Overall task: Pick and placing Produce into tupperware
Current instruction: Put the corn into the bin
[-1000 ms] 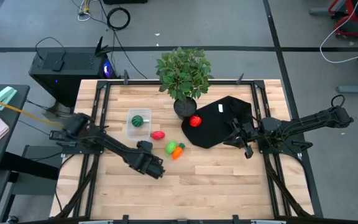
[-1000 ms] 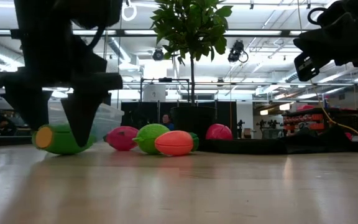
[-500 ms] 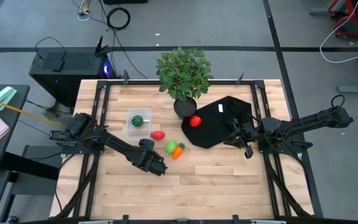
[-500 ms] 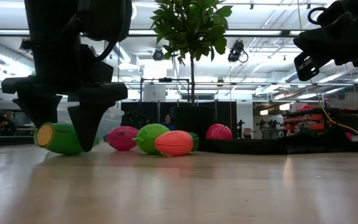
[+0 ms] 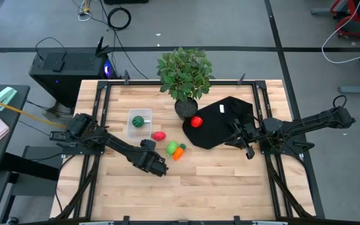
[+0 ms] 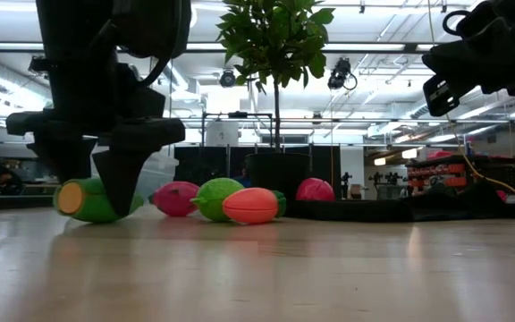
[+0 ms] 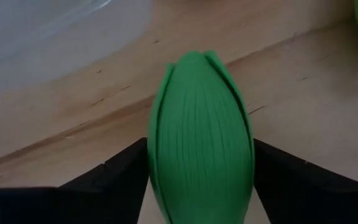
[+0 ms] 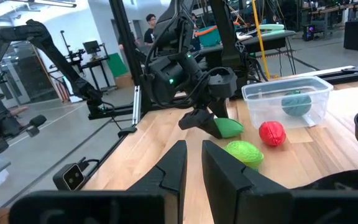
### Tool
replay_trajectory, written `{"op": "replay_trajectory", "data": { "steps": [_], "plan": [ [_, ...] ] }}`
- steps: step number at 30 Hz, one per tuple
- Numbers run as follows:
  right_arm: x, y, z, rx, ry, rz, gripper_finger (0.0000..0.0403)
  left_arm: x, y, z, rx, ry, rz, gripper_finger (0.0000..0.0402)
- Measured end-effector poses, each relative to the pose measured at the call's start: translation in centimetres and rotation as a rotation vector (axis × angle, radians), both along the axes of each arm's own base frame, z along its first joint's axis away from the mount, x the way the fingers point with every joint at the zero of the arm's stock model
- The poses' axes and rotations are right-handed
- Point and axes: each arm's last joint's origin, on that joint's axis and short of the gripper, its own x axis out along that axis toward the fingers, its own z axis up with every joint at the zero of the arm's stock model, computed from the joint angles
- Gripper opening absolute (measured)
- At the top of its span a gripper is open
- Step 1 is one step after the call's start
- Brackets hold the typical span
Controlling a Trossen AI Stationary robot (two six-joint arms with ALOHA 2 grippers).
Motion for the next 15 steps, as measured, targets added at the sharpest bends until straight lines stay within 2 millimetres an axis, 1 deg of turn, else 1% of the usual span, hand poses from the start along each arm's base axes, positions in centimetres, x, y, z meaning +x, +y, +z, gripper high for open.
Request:
{"op": "replay_trajectory", "data": {
  "steps": [5, 11, 15],
  "plan": [
    [0.00, 0.00, 0.00, 0.000, 0.000, 0.000, 0.0058, 0.01, 0.00, 0.04, 0.002, -0.001, -0.004, 0.0247],
    [0.00, 0.00, 0.00, 0.000, 0.000, 0.000, 0.0058, -0.08, -0.32, 0.06, 0.006, -0.005, -0.017, 0.0256],
    [0.00, 0.00, 0.00, 0.000, 0.000, 0.000, 0.0058, 0.14, -0.96, 0.54, -0.001, -0.025, -0.033, 0.0252]
  ]
}}
